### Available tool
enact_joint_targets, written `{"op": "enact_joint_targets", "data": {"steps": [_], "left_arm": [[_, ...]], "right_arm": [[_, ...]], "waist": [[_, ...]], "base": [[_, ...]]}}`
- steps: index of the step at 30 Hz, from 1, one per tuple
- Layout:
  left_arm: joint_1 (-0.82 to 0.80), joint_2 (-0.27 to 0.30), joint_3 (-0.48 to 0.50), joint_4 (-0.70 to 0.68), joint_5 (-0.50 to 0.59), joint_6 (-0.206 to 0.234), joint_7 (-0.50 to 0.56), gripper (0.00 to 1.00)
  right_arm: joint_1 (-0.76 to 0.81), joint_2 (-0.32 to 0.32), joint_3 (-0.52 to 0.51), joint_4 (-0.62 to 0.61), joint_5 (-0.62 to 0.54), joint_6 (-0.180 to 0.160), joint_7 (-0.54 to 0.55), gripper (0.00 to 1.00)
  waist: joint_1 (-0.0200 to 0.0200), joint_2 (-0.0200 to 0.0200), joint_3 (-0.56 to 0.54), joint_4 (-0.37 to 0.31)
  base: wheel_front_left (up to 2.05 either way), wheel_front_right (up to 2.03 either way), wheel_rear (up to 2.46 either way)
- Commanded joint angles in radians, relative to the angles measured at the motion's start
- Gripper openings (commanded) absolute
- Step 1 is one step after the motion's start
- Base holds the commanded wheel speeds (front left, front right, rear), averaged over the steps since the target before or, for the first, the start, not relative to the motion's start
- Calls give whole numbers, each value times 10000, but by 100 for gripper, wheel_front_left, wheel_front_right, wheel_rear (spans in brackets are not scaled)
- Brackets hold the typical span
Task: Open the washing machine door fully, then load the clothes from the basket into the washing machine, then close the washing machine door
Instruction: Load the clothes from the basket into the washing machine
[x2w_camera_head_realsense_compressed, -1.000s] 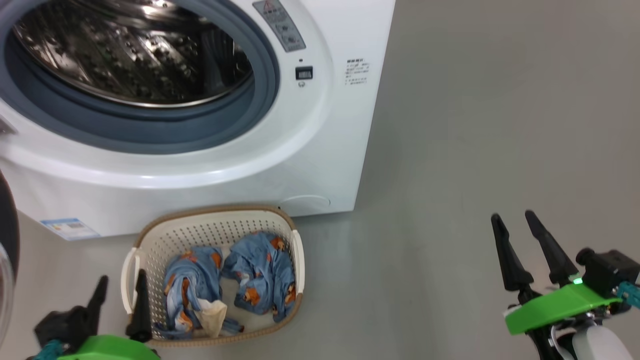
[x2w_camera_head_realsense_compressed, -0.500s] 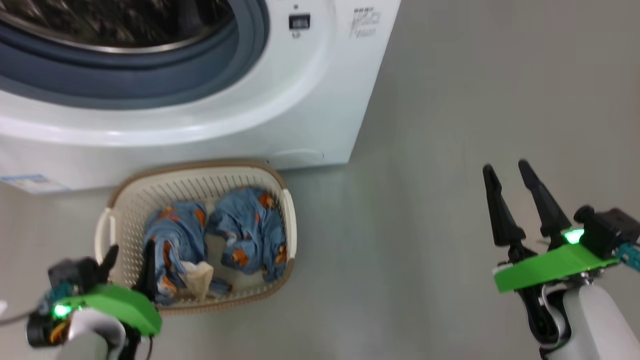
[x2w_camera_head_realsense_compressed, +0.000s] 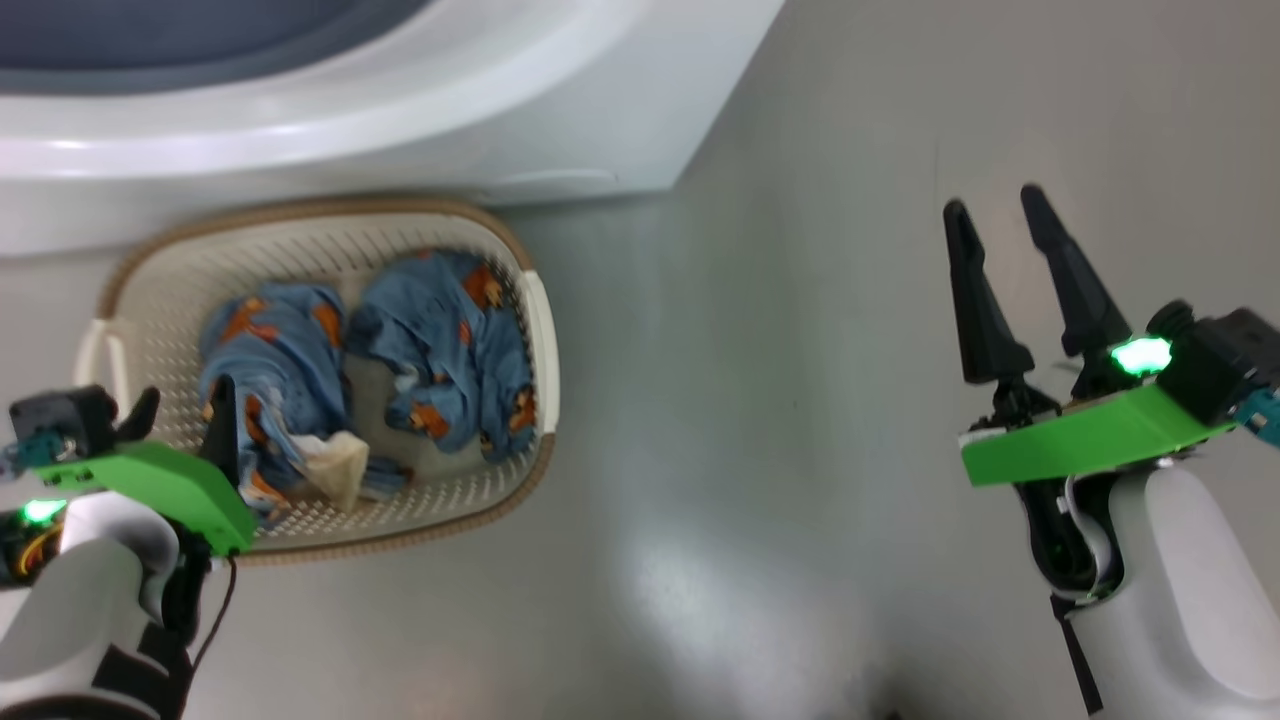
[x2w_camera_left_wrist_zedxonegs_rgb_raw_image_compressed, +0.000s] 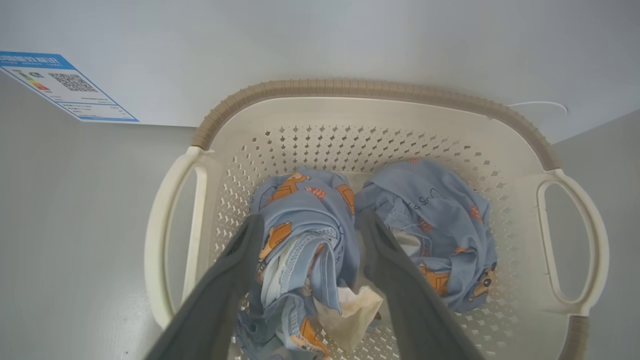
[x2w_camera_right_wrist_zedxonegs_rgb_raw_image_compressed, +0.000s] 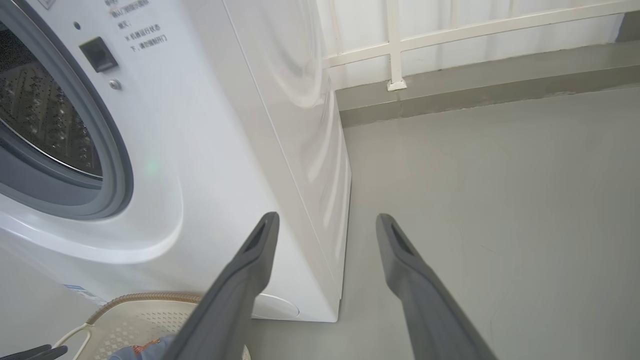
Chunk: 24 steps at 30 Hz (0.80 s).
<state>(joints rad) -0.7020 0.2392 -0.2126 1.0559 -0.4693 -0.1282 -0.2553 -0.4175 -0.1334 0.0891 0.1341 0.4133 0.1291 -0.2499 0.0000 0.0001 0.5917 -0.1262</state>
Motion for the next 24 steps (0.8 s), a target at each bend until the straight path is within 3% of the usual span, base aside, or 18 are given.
{"op": "enact_joint_targets", "data": {"steps": [1,24], "left_arm": [[-255,480,63,163,-177,-25,-65,100],[-2004,1123,-1889,1967,-1447,-25,2,100]], "right_arm": [[-84,41,212,-325,-154,16,-118,100],[-544,347,486,-569,-197,16,-118,100]], "waist": [[0,-1,909,-310],[0,-1,2210,-833]], "base": [[0,0,0],[0,0,0]]}}
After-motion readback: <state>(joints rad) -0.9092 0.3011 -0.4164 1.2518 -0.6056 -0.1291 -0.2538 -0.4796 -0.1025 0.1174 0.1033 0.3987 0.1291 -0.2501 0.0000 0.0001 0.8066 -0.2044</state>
